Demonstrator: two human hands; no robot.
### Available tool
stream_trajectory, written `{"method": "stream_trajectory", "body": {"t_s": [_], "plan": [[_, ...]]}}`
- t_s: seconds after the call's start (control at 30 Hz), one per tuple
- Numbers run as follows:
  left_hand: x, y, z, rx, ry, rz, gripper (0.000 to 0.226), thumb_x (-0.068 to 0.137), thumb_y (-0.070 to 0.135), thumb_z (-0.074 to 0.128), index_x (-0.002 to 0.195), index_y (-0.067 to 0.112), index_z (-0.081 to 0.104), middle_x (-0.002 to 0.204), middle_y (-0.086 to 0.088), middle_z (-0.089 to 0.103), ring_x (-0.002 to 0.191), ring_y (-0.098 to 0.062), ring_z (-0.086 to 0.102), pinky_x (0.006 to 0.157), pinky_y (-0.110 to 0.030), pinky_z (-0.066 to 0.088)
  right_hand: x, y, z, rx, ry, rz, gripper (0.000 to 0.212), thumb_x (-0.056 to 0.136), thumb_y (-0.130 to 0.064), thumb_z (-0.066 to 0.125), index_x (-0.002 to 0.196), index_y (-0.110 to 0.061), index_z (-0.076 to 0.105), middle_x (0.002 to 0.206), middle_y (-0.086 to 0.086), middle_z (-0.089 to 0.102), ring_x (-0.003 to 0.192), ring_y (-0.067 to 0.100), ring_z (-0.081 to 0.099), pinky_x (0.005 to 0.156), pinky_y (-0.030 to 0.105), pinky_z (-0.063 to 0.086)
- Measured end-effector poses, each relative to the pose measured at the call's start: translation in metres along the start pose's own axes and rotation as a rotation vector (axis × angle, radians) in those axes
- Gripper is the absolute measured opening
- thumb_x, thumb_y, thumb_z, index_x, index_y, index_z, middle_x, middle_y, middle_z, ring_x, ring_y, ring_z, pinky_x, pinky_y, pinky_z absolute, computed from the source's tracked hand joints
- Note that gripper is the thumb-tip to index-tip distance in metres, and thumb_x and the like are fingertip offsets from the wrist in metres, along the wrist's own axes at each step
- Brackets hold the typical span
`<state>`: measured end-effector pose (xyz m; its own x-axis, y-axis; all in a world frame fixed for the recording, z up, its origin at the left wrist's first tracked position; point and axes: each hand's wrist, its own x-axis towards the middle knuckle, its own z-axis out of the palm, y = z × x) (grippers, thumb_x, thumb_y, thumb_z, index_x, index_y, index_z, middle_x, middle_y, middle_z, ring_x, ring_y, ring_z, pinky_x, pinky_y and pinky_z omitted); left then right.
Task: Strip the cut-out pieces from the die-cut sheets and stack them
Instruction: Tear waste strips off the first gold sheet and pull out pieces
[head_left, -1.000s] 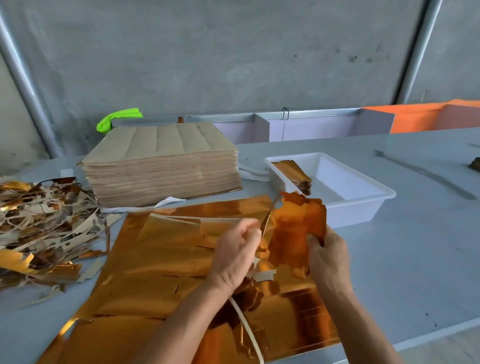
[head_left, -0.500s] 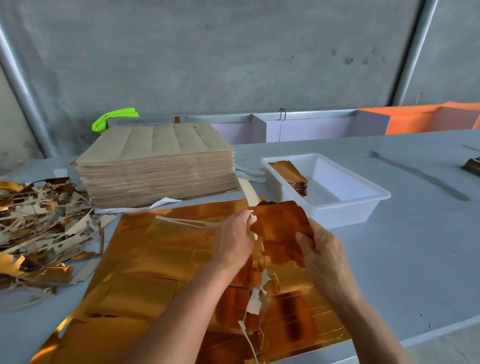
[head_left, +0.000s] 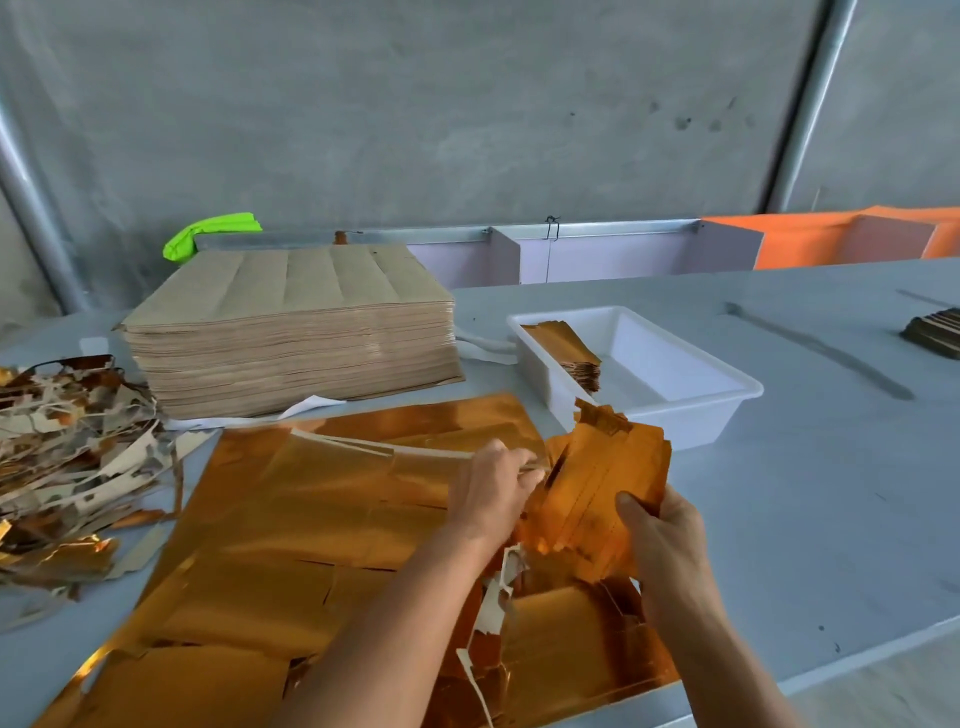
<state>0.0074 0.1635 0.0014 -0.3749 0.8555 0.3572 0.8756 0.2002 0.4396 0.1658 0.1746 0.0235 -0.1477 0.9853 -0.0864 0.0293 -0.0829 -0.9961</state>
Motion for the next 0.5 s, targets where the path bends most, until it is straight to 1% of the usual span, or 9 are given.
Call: {"method": "stream_trajectory", "body": {"t_s": [0.07, 0.13, 0.17, 0.23, 0.33, 0.37, 0.43, 0.47, 0.5], "plan": [[0.005, 0.004, 0.005, -0.018, 0.009, 0.021, 0.027, 0.095, 0.035, 0.051, 0.092, 0.014, 0.068, 0.089, 0.004, 0.053, 0.081, -0.012, 0.052, 0.059, -0.018, 0.032, 0.002, 0.002, -0.004, 0.021, 0.020, 0.028, 0.026, 0.099, -0.016, 0.047, 0.073, -0.022, 0.049, 0.088, 0.000, 0.064, 0.082, 0.019, 0.059, 0.078, 0.052, 0.053], [0.008, 0.004, 0.005, -0.083, 0.064, -0.057, 0.028, 0.097, 0.028, 0.048, 0.082, 0.011, 0.065, 0.081, 0.003, 0.054, 0.074, -0.014, 0.054, 0.053, -0.015, 0.032, 0.007, 0.005, -0.008, -0.020, 0.078, 0.018, 0.022, 0.099, -0.016, 0.046, 0.078, -0.020, 0.052, 0.084, 0.007, 0.063, 0.074, 0.020, 0.061, 0.061, 0.039, 0.054], [0.009, 0.003, 0.002, -0.139, 0.133, -0.136, 0.028, 0.098, 0.025, 0.047, 0.079, 0.010, 0.062, 0.080, 0.001, 0.056, 0.072, -0.014, 0.056, 0.051, -0.014, 0.034, 0.011, 0.006, -0.010, -0.047, 0.130, -0.006, 0.020, 0.099, -0.015, 0.045, 0.082, -0.019, 0.055, 0.081, 0.005, 0.062, 0.070, 0.018, 0.059, 0.055, 0.032, 0.050], [0.009, 0.001, -0.011, -0.244, 0.298, -0.291, 0.034, 0.099, 0.020, 0.046, 0.066, 0.013, 0.051, 0.070, 0.001, 0.055, 0.062, -0.012, 0.053, 0.047, -0.011, 0.034, 0.016, 0.008, -0.012, -0.102, 0.247, -0.054, 0.017, 0.098, -0.011, 0.044, 0.088, -0.013, 0.057, 0.077, 0.002, 0.059, 0.066, 0.018, 0.055, 0.060, 0.034, 0.045], [0.003, 0.001, -0.036, -0.223, 0.503, -0.250, 0.044, 0.097, 0.016, 0.049, 0.054, 0.018, 0.038, 0.052, 0.008, 0.039, 0.045, -0.003, 0.038, 0.044, -0.006, 0.035, 0.020, 0.006, -0.007, -0.213, 0.339, -0.122, 0.021, 0.097, -0.007, 0.040, 0.080, -0.008, 0.053, 0.070, 0.006, 0.053, 0.060, 0.020, 0.049, 0.062, 0.036, 0.042], [0.000, 0.003, -0.044, -0.187, 0.548, -0.201, 0.042, 0.096, 0.016, 0.050, 0.056, 0.017, 0.039, 0.053, 0.006, 0.043, 0.045, -0.003, 0.039, 0.044, -0.004, 0.035, 0.021, 0.004, -0.004, -0.240, 0.343, -0.139, 0.022, 0.096, -0.006, 0.040, 0.077, -0.007, 0.051, 0.068, 0.006, 0.051, 0.060, 0.021, 0.048, 0.061, 0.035, 0.041], [-0.007, 0.005, -0.056, -0.140, 0.612, -0.131, 0.032, 0.095, 0.017, 0.051, 0.064, 0.016, 0.045, 0.066, -0.004, 0.060, 0.053, -0.009, 0.052, 0.044, -0.005, 0.038, 0.022, -0.004, 0.003, -0.245, 0.356, -0.148, 0.022, 0.094, -0.005, 0.039, 0.076, -0.006, 0.050, 0.066, 0.007, 0.050, 0.061, 0.023, 0.047, 0.060, 0.035, 0.040], [-0.010, 0.004, -0.060, -0.132, 0.629, -0.120, 0.027, 0.096, 0.018, 0.050, 0.069, 0.016, 0.046, 0.078, -0.009, 0.066, 0.064, -0.014, 0.061, 0.053, -0.009, 0.047, 0.022, -0.008, 0.006, -0.217, 0.361, -0.148, 0.023, 0.094, -0.005, 0.039, 0.074, -0.007, 0.049, 0.066, 0.007, 0.050, 0.062, 0.024, 0.048, 0.060, 0.036, 0.041], [-0.012, 0.004, -0.063, -0.138, 0.638, -0.121, 0.024, 0.096, 0.020, 0.050, 0.072, 0.016, 0.047, 0.089, -0.010, 0.069, 0.075, -0.019, 0.066, 0.061, -0.021, 0.055, 0.022, -0.012, 0.008, -0.177, 0.354, -0.147, 0.025, 0.094, -0.005, 0.039, 0.071, -0.010, 0.047, 0.067, 0.006, 0.049, 0.063, 0.024, 0.048, 0.061, 0.037, 0.042]]}}
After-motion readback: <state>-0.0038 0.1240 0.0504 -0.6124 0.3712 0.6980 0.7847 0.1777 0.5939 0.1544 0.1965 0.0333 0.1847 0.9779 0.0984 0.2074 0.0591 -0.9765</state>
